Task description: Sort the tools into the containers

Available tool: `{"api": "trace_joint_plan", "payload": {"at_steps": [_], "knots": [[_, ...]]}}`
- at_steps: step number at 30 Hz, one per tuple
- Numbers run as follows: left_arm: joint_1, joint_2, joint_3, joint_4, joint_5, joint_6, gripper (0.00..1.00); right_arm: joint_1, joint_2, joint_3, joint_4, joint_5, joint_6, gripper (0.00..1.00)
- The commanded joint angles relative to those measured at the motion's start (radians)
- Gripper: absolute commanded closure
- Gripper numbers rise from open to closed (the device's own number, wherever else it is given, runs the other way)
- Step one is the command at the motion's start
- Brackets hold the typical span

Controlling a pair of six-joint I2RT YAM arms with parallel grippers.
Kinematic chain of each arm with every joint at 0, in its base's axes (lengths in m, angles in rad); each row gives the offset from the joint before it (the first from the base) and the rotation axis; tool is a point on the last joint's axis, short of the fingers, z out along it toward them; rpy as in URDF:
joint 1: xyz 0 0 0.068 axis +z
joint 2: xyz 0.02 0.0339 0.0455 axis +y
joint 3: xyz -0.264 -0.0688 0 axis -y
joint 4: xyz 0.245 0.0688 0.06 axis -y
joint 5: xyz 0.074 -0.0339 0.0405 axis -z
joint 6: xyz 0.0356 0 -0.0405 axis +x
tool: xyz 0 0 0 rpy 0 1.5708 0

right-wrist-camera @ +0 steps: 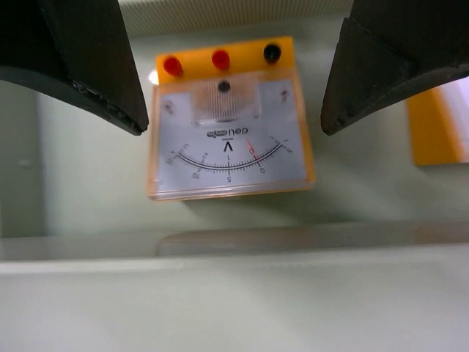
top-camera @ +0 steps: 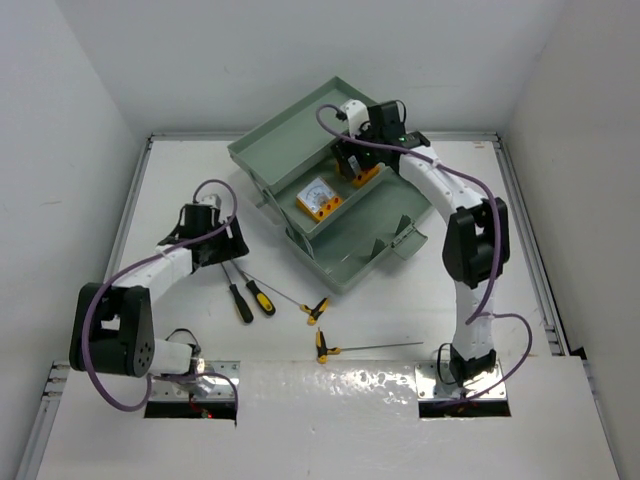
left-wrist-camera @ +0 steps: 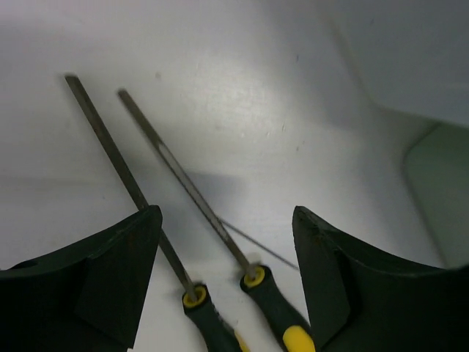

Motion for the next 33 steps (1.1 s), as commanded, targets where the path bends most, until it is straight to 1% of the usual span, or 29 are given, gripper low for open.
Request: {"api": "trace_joint_plan", "payload": {"at_steps": [1, 4, 5, 7, 9, 12, 13, 16, 20, 24, 27, 28, 33], "knots": [[-0.059, 0.011, 0.060, -0.154, -0.130, -0.015, 0.31, 0.000, -0.135, -0.016, 0.072, 0.003, 0.038, 0.01], [-0.102, 0.017, 0.065, -0.217, -0.179, -0.006, 0.32, 0.012, -0.187, -0.097, 0.116, 0.004, 0.038, 0.01], [-0.107, 0.020, 0.063, -0.244, -0.187, -0.006, 0.35, 0.022, -0.221, -0.137, 0.127, 0.013, 0.030, 0.01], [-0.124, 0.026, 0.063, -0.273, -0.222, -0.019, 0.38, 0.029, -0.249, -0.165, 0.145, 0.024, 0.022, 0.01], [-0.125, 0.026, 0.071, -0.278, -0.249, -0.010, 0.38, 0.034, -0.278, -0.191, 0.147, 0.035, 0.018, 0.01], [-0.127, 0.040, 0.083, -0.296, -0.279, -0.019, 0.42, 0.035, -0.307, -0.216, 0.149, 0.041, 0.012, 0.01], [-0.128, 0.046, 0.086, -0.301, -0.280, -0.025, 0.45, 0.035, -0.310, -0.222, 0.150, 0.044, 0.010, 0.01], [-0.136, 0.071, 0.094, -0.315, -0.256, -0.044, 0.47, 0.037, -0.325, -0.239, 0.150, 0.064, 0.002, 0.01], [-0.136, 0.099, 0.059, -0.287, -0.237, -0.053, 0.48, 0.037, -0.338, -0.260, 0.150, 0.064, -0.011, 0.01], [-0.136, 0.108, 0.060, -0.290, -0.199, -0.062, 0.52, 0.037, -0.335, -0.262, 0.141, 0.072, -0.024, 0.01], [-0.136, 0.112, 0.063, -0.293, -0.199, -0.064, 0.58, 0.037, -0.338, -0.262, 0.136, 0.075, -0.025, 0.01], [-0.136, 0.117, 0.065, -0.295, -0.196, -0.064, 0.65, 0.037, -0.342, -0.265, 0.136, 0.073, -0.024, 0.01], [-0.133, 0.120, 0.062, -0.293, -0.185, -0.068, 0.86, 0.039, -0.356, -0.282, 0.149, 0.072, -0.030, 0.01]]}}
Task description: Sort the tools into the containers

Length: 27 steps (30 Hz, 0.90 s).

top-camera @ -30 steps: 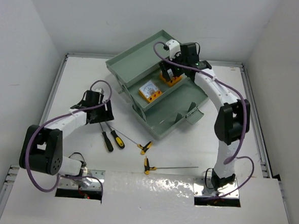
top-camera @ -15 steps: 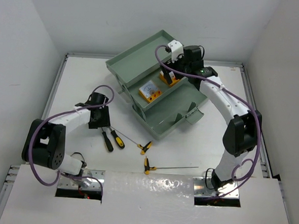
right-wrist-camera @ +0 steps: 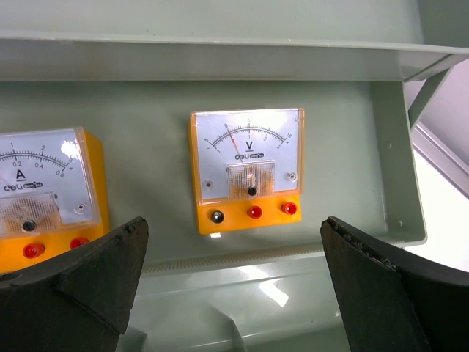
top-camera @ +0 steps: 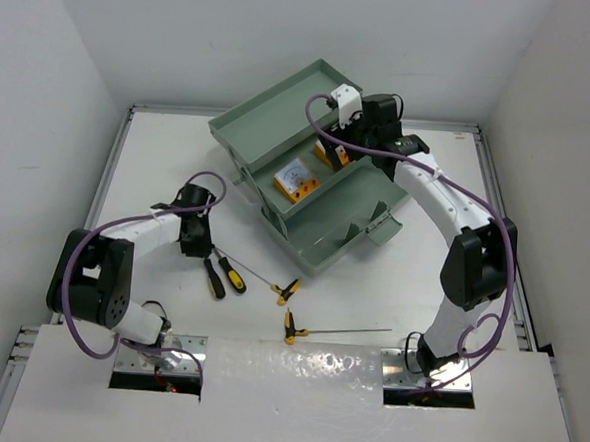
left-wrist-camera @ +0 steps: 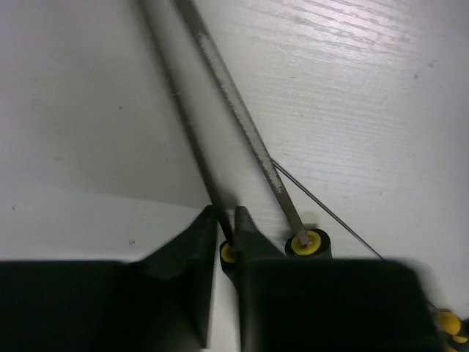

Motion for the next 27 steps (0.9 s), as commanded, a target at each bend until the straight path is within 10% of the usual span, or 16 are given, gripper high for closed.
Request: {"api": "trace_joint_plan", "payload": {"at_steps": [1, 15, 27], "knots": [[-0.003, 0.006, 0.002, 0.005, 0.015, -0.012, 1.00, 0.005, -0.058, -0.008, 0.036, 0.006, -0.017, 0.01], [0.189, 0.011, 0.094, -0.021, 0.139, 0.069, 1.00, 0.067, -0.092, -0.037, 0.000, 0.056, -0.077, 0.01], [0.319, -0.069, 0.093, -0.016, 0.346, 0.052, 1.00, 0.458, -0.182, -0.199, 0.165, -0.109, 0.012, 0.01]]}}
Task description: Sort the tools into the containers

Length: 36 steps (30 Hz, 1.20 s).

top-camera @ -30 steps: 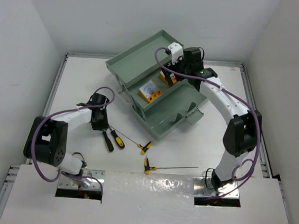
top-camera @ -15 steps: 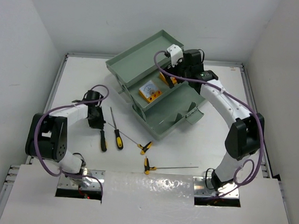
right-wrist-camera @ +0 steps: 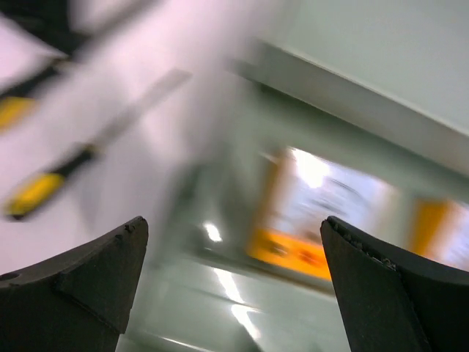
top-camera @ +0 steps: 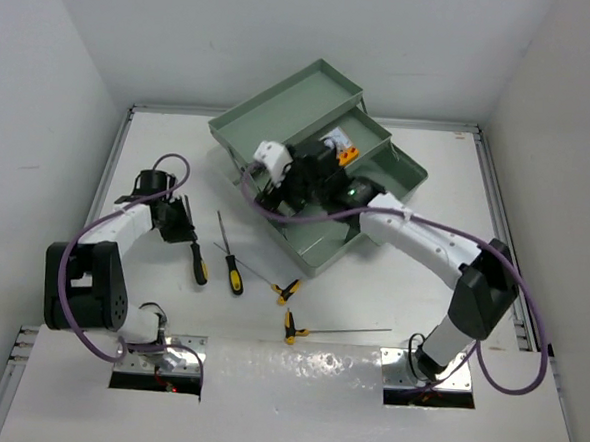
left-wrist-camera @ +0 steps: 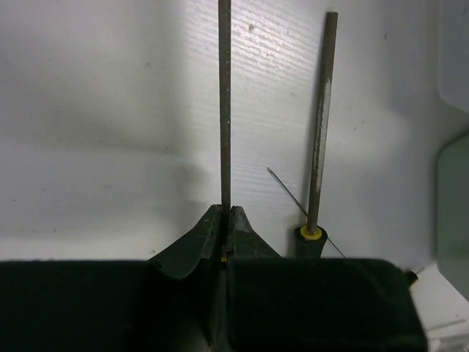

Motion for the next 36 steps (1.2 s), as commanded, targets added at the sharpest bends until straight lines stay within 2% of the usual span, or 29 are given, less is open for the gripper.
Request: {"api": "trace_joint_plan", "payload": {"at_steps": [1, 5, 8, 12, 15, 18, 23, 26, 28, 31, 32, 33, 34, 36], "knots": [[0.052, -0.024, 0.035, -0.010, 0.089, 0.002, 1.00, 0.139, -0.059, -0.061, 0.165, -0.066, 0.064, 0.01], [0.118, -0.086, 0.074, -0.050, 0.150, 0.011, 1.00, 0.272, -0.007, -0.055, 0.262, -0.058, 0.093, 0.01], [0.137, -0.097, 0.138, -0.116, 0.182, 0.040, 1.00, 0.276, 0.027, -0.023, 0.280, -0.093, 0.142, 0.01], [0.154, -0.125, 0.254, -0.141, 0.180, 0.105, 1.00, 0.276, -0.013, -0.056, 0.295, -0.003, 0.122, 0.01], [0.155, -0.122, 0.385, -0.115, 0.182, 0.164, 1.00, 0.276, -0.065, -0.087, 0.259, 0.039, 0.091, 0.01], [0.138, -0.105, 0.520, -0.037, 0.276, 0.195, 1.00, 0.274, -0.143, -0.150, 0.249, 0.088, 0.062, 0.01], [-0.021, -0.049, 0.774, 0.144, 0.105, 0.264, 1.00, 0.259, -0.248, -0.275, 0.242, 0.192, 0.038, 0.01], [-0.231, 0.028, 0.877, 0.236, 0.043, 0.402, 1.00, 0.245, -0.285, -0.345, 0.239, 0.233, 0.042, 0.01], [-0.286, 0.105, 0.999, 0.235, -0.017, 0.424, 1.00, 0.240, -0.300, -0.375, 0.236, 0.263, 0.047, 0.01], [-0.334, 0.354, 1.198, 0.192, -0.023, 0.421, 1.00, 0.239, -0.326, -0.458, 0.236, 0.301, 0.064, 0.01], [-0.354, 0.455, 1.301, 0.163, -0.064, 0.434, 1.00, 0.237, -0.343, -0.489, 0.246, 0.307, 0.076, 0.01], [-0.368, 0.456, 1.302, 0.163, -0.083, 0.445, 1.00, 0.237, -0.343, -0.489, 0.254, 0.307, 0.082, 0.01], [-0.380, 0.540, 1.387, 0.139, -0.096, 0.470, 1.00, 0.237, -0.357, -0.516, 0.262, 0.307, 0.087, 0.01], [-0.429, 0.603, 1.449, 0.123, -0.168, 0.549, 1.00, 0.237, -0.368, -0.538, 0.274, 0.318, 0.094, 0.01]]}}
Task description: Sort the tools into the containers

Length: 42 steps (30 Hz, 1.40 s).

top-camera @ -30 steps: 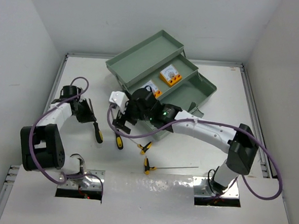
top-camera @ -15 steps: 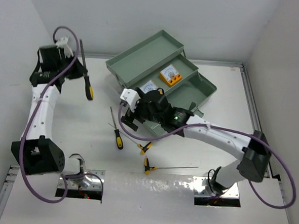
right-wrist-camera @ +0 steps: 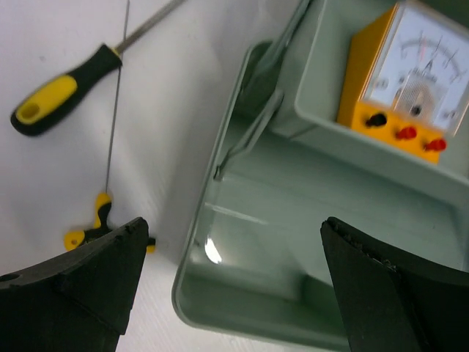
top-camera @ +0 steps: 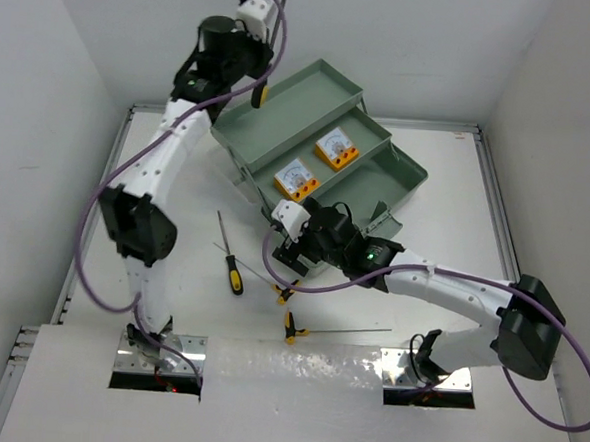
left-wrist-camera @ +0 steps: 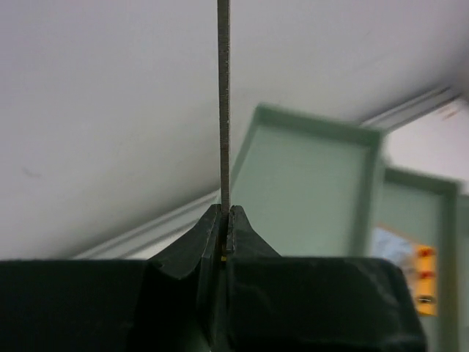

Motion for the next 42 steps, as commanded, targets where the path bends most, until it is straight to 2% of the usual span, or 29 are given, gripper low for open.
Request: {"api": "trace_joint_plan", "payload": {"at_steps": [1, 5, 9, 10, 11, 12, 13, 14, 16, 17, 18, 23, 26, 27, 28, 29, 30, 31, 32, 34, 36, 38, 42], "knots": [[-0.051, 0.142, 0.123, -0.076, -0.139, 0.139, 1.00, 0.000, -0.056, -0.029, 0.053, 0.046, 0.030, 0.01], [-0.123, 0.205, 0.150, -0.110, -0.253, 0.268, 1.00, -0.002, -0.072, -0.045, 0.041, 0.051, 0.032, 0.01], [-0.145, 0.239, 0.129, -0.127, -0.277, 0.299, 1.00, -0.002, -0.082, -0.054, 0.038, 0.052, 0.033, 0.01], [-0.145, 0.242, 0.129, -0.132, -0.276, 0.300, 0.96, 0.000, -0.085, -0.054, 0.036, 0.052, 0.032, 0.01], [-0.146, 0.244, 0.129, -0.133, -0.277, 0.297, 0.89, -0.002, -0.093, -0.054, 0.030, 0.054, 0.032, 0.01], [-0.146, 0.244, 0.129, -0.133, -0.279, 0.294, 0.71, -0.002, -0.096, -0.054, 0.027, 0.058, 0.032, 0.01], [-0.145, 0.241, 0.129, -0.132, -0.279, 0.281, 0.60, 0.000, -0.101, -0.054, 0.024, 0.060, 0.030, 0.01], [-0.146, 0.230, 0.130, -0.129, -0.273, 0.273, 0.44, -0.002, -0.108, -0.053, 0.018, 0.061, 0.029, 0.01], [-0.148, 0.213, 0.130, -0.120, -0.267, 0.254, 0.31, 0.000, -0.115, -0.053, 0.012, 0.066, 0.029, 0.01], [-0.149, 0.204, 0.132, -0.115, -0.261, 0.238, 0.22, -0.002, -0.119, -0.051, 0.006, 0.067, 0.029, 0.01], [-0.152, 0.181, 0.138, -0.103, -0.261, 0.227, 0.19, -0.002, -0.125, -0.048, 0.002, 0.067, 0.029, 0.01], [-0.152, 0.071, 0.141, -0.101, -0.232, 0.132, 0.18, -0.002, -0.165, -0.048, -0.034, 0.090, 0.041, 0.01], [-0.151, -0.070, 0.071, -0.175, -0.155, 0.069, 0.18, -0.002, -0.211, -0.051, -0.067, 0.130, 0.066, 0.01], [-0.145, -0.170, 0.028, -0.222, -0.149, 0.044, 0.18, -0.002, -0.222, -0.051, -0.077, 0.135, 0.070, 0.01], [-0.137, -0.225, -0.035, -0.235, -0.118, -0.026, 0.18, -0.002, -0.233, -0.053, -0.086, 0.143, 0.081, 0.01], [-0.123, -0.291, -0.213, -0.233, -0.083, -0.076, 0.20, -0.002, -0.251, -0.054, -0.100, 0.149, 0.087, 0.01], [-0.088, -0.432, -0.320, -0.195, -0.071, -0.122, 0.21, -0.002, -0.259, -0.063, -0.103, 0.169, 0.092, 0.01], [-0.064, -0.494, -0.432, -0.178, -0.066, -0.241, 0.22, -0.002, -0.272, -0.071, -0.099, 0.178, 0.098, 0.01], [-0.042, -0.540, -0.544, -0.263, -0.060, -0.288, 0.23, -0.002, -0.279, -0.088, -0.093, 0.184, 0.099, 0.01], [0.054, -0.542, -0.612, -0.365, -0.029, -0.397, 0.26, -0.002, -0.285, -0.102, -0.068, 0.178, 0.105, 0.01], [0.090, -0.563, -0.764, -0.422, -0.027, -0.448, 0.28, -0.002, -0.282, -0.111, -0.057, 0.157, 0.112, 0.01], [0.088, -0.592, -0.923, -0.414, -0.067, -0.459, 0.30, -0.002, -0.274, -0.109, -0.056, 0.155, 0.116, 0.01], [0.020, -0.600, -1.052, -0.426, -0.136, -0.453, 0.29, -0.002, -0.268, -0.106, -0.071, 0.164, 0.119, 0.01]]}}
